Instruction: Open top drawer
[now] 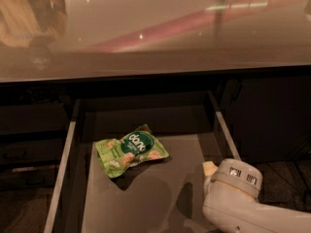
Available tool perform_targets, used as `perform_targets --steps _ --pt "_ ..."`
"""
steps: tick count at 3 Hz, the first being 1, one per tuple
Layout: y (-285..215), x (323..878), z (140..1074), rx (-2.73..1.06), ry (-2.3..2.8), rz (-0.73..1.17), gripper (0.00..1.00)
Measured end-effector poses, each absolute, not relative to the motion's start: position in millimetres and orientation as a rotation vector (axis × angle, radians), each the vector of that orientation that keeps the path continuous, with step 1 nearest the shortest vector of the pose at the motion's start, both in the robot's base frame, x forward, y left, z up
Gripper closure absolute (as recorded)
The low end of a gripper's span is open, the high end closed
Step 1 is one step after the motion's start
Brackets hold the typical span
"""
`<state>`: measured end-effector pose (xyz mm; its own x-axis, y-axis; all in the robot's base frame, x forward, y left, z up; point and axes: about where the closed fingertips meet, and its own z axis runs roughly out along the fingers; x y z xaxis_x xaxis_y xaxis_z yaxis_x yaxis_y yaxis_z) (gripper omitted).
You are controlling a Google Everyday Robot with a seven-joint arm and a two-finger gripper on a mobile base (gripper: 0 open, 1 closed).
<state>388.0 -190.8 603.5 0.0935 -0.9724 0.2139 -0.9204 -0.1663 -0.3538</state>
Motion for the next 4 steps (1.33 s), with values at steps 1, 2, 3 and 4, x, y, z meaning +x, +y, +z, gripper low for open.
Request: perform_targets --steps 1,2,3,4 --pt "-194 398 631 -2.161 1.954 -0.607 0.00" --pt "-188 390 700 -2.065 1.925 -0.668 0.00" --pt "-187 388 702 -2.067 1.924 -0.671 0.00" --pt "-213 407 695 -1.906 1.979 -0.553 0.00"
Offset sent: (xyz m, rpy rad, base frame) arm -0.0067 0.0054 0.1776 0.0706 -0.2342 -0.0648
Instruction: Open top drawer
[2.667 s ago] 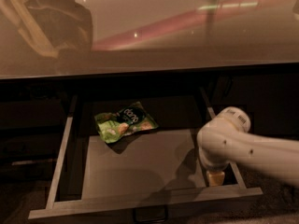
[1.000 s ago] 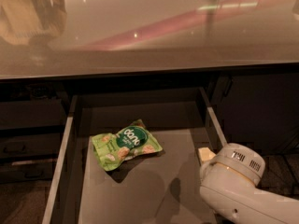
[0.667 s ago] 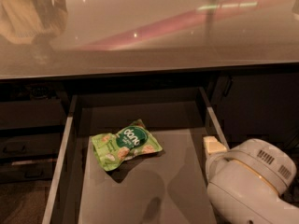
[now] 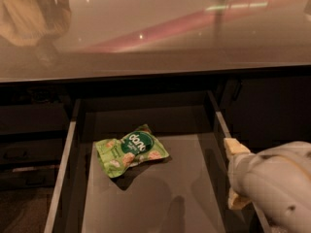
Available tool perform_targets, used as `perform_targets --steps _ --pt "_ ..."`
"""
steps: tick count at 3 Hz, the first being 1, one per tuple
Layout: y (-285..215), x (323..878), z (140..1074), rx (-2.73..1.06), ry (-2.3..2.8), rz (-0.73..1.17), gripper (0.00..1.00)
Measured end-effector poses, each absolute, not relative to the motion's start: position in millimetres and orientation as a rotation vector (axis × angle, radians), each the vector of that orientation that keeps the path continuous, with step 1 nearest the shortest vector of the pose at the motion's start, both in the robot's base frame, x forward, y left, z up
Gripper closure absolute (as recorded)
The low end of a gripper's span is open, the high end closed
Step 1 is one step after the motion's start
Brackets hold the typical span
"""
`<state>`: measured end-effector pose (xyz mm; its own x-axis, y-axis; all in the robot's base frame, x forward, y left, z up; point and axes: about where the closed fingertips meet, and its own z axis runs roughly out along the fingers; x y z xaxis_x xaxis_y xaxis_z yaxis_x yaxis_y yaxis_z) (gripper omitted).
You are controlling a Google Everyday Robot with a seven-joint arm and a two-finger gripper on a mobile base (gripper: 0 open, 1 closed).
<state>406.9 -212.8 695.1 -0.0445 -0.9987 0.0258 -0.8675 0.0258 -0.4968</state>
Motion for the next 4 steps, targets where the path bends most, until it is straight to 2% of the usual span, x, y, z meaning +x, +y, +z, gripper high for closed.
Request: perform_targets --steps 1,2,3,4 --pt "-232 442 700 -1.646 1.971 -0.360 0.00" --pt "-217 458 718 -1.498 1.894 -0.115 0.00" --pt "-203 441 719 -1.520 1.773 0.120 0.00" --pt "-198 424 706 -1.635 1.721 0.162 0.00"
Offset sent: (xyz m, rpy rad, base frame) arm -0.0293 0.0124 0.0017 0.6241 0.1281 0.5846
